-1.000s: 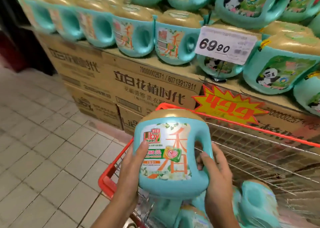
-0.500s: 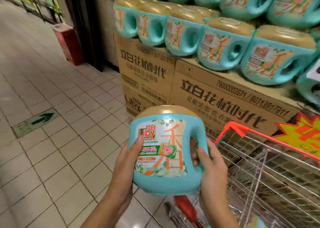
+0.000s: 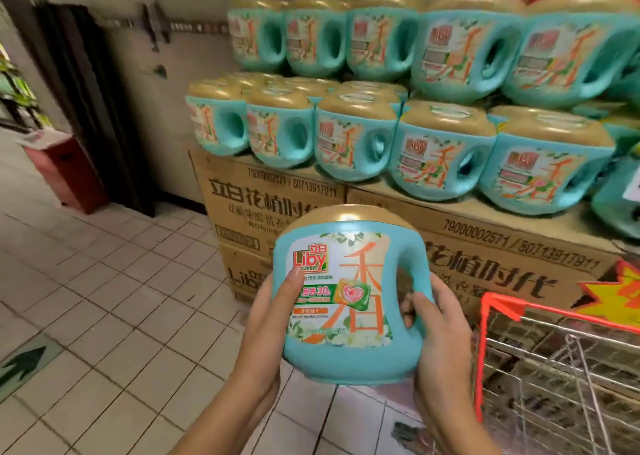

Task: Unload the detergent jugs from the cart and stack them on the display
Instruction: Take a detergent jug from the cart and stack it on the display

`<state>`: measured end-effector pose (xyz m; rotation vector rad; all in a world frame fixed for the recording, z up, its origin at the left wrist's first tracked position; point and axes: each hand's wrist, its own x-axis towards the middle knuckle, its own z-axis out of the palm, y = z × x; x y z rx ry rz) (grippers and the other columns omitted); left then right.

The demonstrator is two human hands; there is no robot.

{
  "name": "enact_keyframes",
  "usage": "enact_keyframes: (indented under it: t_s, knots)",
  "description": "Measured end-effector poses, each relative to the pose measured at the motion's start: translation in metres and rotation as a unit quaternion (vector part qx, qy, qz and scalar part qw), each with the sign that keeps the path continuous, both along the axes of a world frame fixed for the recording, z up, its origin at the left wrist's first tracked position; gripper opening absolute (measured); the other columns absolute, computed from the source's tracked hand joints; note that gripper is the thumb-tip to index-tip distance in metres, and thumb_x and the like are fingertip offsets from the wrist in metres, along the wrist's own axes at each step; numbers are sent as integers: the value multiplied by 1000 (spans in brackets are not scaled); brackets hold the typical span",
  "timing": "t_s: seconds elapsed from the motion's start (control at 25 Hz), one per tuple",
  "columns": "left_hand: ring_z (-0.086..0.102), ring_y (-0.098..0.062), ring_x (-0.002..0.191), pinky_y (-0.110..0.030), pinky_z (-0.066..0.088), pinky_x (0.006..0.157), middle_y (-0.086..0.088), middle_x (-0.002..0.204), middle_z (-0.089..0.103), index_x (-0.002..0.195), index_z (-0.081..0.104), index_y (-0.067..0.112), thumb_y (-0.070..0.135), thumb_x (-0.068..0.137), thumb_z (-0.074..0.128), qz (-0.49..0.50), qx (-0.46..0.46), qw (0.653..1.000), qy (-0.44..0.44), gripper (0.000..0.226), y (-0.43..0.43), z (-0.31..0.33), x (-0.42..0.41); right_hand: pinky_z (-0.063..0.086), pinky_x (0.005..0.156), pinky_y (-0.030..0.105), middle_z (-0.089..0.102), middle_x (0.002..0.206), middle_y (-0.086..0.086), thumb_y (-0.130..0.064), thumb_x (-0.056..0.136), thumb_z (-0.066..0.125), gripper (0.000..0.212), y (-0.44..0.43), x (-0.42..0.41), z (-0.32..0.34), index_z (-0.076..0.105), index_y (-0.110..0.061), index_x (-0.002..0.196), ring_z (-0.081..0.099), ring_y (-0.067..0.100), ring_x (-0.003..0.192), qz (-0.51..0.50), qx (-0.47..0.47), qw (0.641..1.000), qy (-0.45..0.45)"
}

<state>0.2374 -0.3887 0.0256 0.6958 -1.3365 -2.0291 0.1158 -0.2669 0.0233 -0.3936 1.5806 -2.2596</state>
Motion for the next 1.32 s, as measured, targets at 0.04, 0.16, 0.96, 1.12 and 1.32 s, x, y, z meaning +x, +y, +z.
enact_keyframes:
  t_s: [0.04,0.16,0.96,1.12,1.32]
  knots:
    - [71,-28,102,-40,60,81,-8,112,73,121,64,23,49,75,67,-10,-13,1000,7,53,-15,9,-12,37,43,16,48,60,1,5,92,44,27,-13,-11,8,61,-3,111,41,10,50,-7,-5,1000,15]
    - [71,-27,101,-33,60,73,-9,113,73,120,65,21,45,75,76,-47,-58,996,50,52,-70,43,-54,39,44,12,53,54,-10,8,92,44,29,-59,-51,35,59,0,115,45,2,47,-24,-25,996,87]
    - [70,-8,97,-19,57,67,16,106,72,116,52,41,37,47,95,-133,-333,921,150,82,-336,172,-303,52,75,12,69,108,-19,-33,60,85,66,-261,-263,177,53,-36,118,65,-3,100,-54,59,936,342]
    - [65,-1,102,-14,56,72,20,110,67,127,51,36,52,38,86,-131,-402,901,98,97,-371,173,-340,48,77,5,61,115,-24,-24,69,85,72,-284,-292,174,47,-33,129,57,-16,103,-109,119,919,359]
    - [64,11,96,-8,52,64,26,105,67,139,46,29,44,43,87,-157,-386,903,106,106,-384,163,-368,47,94,18,58,129,-15,-23,72,83,82,-302,-311,159,42,-20,142,54,-10,113,-169,147,907,357]
